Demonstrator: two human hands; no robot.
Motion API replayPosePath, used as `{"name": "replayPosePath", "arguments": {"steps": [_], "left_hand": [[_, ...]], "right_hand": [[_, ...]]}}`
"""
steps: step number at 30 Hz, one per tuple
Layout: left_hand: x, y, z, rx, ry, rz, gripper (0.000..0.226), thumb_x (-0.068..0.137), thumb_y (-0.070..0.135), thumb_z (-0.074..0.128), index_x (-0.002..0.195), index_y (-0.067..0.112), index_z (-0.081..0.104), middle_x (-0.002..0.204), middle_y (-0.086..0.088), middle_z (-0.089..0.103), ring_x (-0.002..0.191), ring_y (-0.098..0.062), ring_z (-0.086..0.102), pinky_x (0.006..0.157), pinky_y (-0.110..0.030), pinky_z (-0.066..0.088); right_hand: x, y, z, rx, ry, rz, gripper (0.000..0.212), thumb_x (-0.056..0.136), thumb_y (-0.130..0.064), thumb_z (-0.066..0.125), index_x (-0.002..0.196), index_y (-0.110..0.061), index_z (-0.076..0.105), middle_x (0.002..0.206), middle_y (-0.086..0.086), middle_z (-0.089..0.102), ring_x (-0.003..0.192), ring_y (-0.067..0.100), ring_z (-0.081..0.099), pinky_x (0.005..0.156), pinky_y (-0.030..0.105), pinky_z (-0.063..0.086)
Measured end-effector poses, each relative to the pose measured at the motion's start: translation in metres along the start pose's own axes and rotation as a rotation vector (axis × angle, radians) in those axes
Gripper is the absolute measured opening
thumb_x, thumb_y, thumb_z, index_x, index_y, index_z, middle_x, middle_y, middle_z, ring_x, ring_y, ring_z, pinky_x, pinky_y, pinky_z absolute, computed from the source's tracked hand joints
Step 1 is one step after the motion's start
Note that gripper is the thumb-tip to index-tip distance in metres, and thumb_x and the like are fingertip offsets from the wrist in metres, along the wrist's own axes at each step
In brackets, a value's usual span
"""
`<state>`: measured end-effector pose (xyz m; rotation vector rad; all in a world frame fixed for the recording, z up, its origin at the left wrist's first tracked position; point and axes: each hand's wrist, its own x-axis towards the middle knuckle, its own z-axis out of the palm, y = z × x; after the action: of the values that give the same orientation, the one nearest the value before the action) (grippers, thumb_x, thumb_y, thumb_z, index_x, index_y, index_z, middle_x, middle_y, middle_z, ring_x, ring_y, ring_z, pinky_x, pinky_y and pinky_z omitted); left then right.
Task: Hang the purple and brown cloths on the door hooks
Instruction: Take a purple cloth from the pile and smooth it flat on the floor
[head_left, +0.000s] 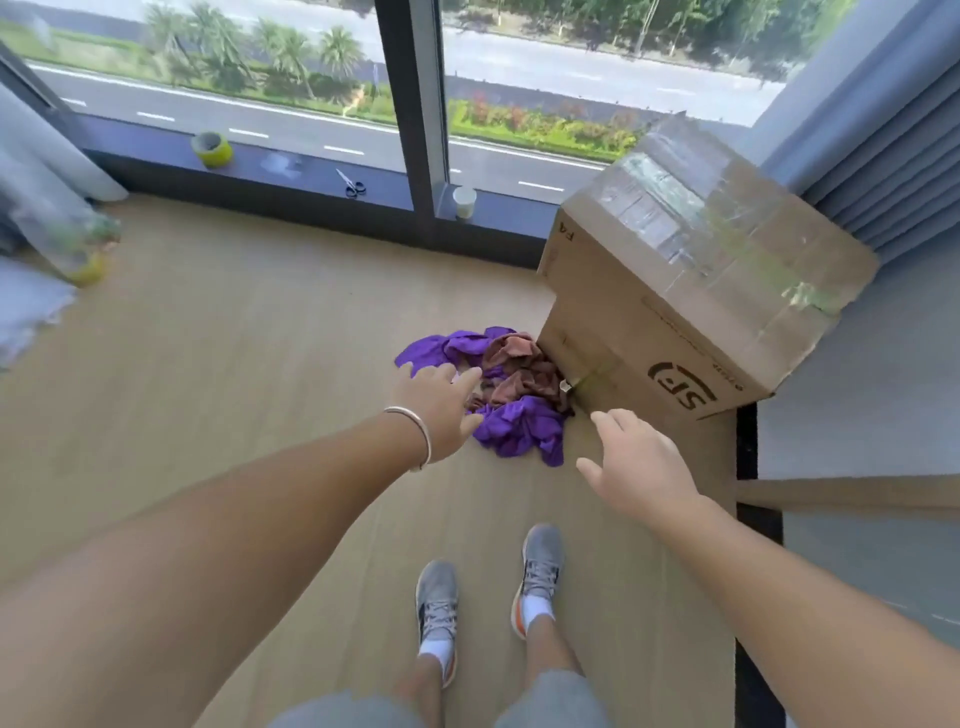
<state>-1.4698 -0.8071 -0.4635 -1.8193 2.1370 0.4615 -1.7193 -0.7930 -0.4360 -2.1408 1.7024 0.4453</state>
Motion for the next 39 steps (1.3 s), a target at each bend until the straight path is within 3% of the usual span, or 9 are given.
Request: {"name": "replayPosePath", "arguments": {"steps": [6,17,26,32,35,37,39], "left_hand": [[0.033,0.016,0.128,-0.115,-0.228,-0.162,0.064,0.096,0.054,0.038,0.150,0.025,0.022,0.146,-0.004,0.042,0.129,-0.027,0.046,0.109,-0.042,0.027],[0.124,0.013,0.324,-0.159,-0.385,-0.278,0.063,0.098,0.053,0.033,0.152,0.025,0.016,0.149,-0.003,0.037,0.130,-0.025,0.045,0.110,-0.041,0.027],[0.227,-0.012,0.447,-0.227,-0.313,-0.273,0.067,0.097,0.050,0.040,0.153,0.023,0.015,0.149,-0.005,0.037,0.133,-0.026,0.041,0.112,-0.044,0.025],[0.305,-0.028,0.508,-0.206,-0.174,-0.246,0.083,0.093,0.051,0.049,0.155,0.017,0.005,0.158,-0.010,0.020,0.139,-0.029,0.030,0.112,-0.044,0.025],[0.341,-0.037,0.534,-0.176,-0.193,-0.208,0.084,0.091,0.053,0.052,0.155,0.024,0.006,0.159,-0.011,0.014,0.143,-0.028,0.023,0.114,-0.045,0.024],[0.360,-0.039,0.549,-0.157,-0.239,-0.165,0.077,0.091,0.054,0.051,0.154,0.033,0.011,0.160,-0.011,0.010,0.144,-0.028,0.019,0.113,-0.044,0.023],[0.372,-0.040,0.562,-0.152,-0.245,-0.118,0.059,0.093,0.051,0.049,0.148,0.039,0.030,0.161,-0.009,0.009,0.145,-0.026,0.017,0.113,-0.042,0.025]], "right_hand": [[0.064,0.035,0.098,-0.032,-0.162,-0.085,0.056,0.092,-0.045,0.052,0.138,-0.017,0.038,0.136,0.001,0.043,0.128,0.020,0.041,0.103,0.035,0.034],[0.185,0.068,0.271,-0.081,-0.309,-0.157,0.058,0.092,-0.044,0.050,0.141,-0.019,0.032,0.139,-0.001,0.039,0.130,0.019,0.039,0.104,0.034,0.031],[0.295,0.074,0.388,-0.153,-0.308,-0.212,0.053,0.090,-0.043,0.053,0.135,-0.019,0.038,0.133,0.001,0.043,0.124,0.022,0.043,0.100,0.036,0.035],[0.381,0.079,0.439,-0.189,-0.219,-0.167,0.044,0.088,-0.038,0.056,0.124,-0.016,0.044,0.127,0.006,0.047,0.119,0.027,0.046,0.095,0.038,0.037],[0.425,0.081,0.458,-0.194,-0.145,-0.144,0.046,0.086,-0.035,0.058,0.125,-0.015,0.045,0.126,0.006,0.047,0.119,0.028,0.045,0.094,0.039,0.038],[0.448,0.082,0.471,-0.198,-0.104,-0.143,0.047,0.085,-0.033,0.058,0.127,-0.015,0.045,0.126,0.006,0.047,0.119,0.028,0.045,0.093,0.039,0.038],[0.463,0.085,0.483,-0.215,-0.077,-0.149,0.051,0.085,-0.031,0.058,0.132,-0.016,0.045,0.128,0.007,0.047,0.121,0.028,0.044,0.093,0.040,0.038]]}}
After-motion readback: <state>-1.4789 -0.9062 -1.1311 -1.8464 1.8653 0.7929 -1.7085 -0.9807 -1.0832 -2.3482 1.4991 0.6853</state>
